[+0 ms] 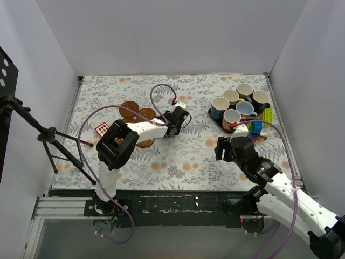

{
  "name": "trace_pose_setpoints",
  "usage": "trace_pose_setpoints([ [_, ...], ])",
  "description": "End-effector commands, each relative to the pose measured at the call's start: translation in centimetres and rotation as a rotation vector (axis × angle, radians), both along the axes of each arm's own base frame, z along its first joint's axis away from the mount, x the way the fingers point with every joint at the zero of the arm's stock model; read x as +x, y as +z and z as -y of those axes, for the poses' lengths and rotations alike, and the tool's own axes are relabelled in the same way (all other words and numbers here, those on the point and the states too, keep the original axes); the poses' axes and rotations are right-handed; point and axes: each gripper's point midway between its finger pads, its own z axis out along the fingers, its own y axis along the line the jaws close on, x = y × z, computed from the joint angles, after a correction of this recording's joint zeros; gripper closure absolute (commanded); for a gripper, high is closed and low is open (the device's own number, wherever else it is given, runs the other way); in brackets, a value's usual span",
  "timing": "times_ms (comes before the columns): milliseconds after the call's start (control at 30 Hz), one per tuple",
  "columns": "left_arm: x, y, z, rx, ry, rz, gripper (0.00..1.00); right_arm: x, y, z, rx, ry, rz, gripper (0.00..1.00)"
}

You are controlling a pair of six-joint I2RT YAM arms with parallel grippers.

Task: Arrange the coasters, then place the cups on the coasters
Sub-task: Move the coaster to the center of the board.

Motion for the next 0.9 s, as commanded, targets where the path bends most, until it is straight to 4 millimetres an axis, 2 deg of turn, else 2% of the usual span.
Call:
trace_pose_setpoints([
  [0, 1.3, 5.3, 1.1, -0.086, -0.022, 0.069, 0.57, 0.5, 1.6, -0.3, 0.038, -0.012, 0.041, 0.22],
  [200, 1.4, 10.4, 3.2, -0.203, -0.092, 0.112, 0.54, 0.7, 3.1, 0.4, 0.020, -0.033, 0.064, 0.22],
  [367, 0.1, 16.6, 4.5, -0.312, -0.193, 0.141, 0.44, 1.0, 7.5, 1.7, -0.037, -0.048, 0.131, 0.20],
  [400, -0.3, 17.8, 4.5, -0.331, -0.217, 0.145, 0.39, 1.2, 9.2, 2.1, -0.046, -0.058, 0.152, 0.19],
  [467, -0.8, 19.4, 4.3, -0.364, -0.248, 0.130, 0.30, 1.4, 11.0, 2.7, -0.088, -0.069, 0.160, 0.18],
  [567, -1.1, 21.0, 2.8, -0.428, -0.262, 0.101, 0.14, 1.7, 13.4, 3.4, -0.137, -0.086, 0.175, 0.16],
  [667, -0.7, 21.6, 0.0, -0.508, -0.221, 0.113, 0.02, 2.6, 14.8, 3.7, -0.177, -0.092, 0.188, 0.14],
  [733, -0.8, 21.6, -1.9, -0.577, -0.188, 0.116, 0.02, 3.5, 15.6, 3.6, -0.190, -0.087, 0.185, 0.14],
  [867, -0.8, 19.8, -6.4, -0.607, -0.059, 0.138, 0.02, 6.0, 16.3, 3.2, -0.168, -0.056, 0.150, 0.14],
])
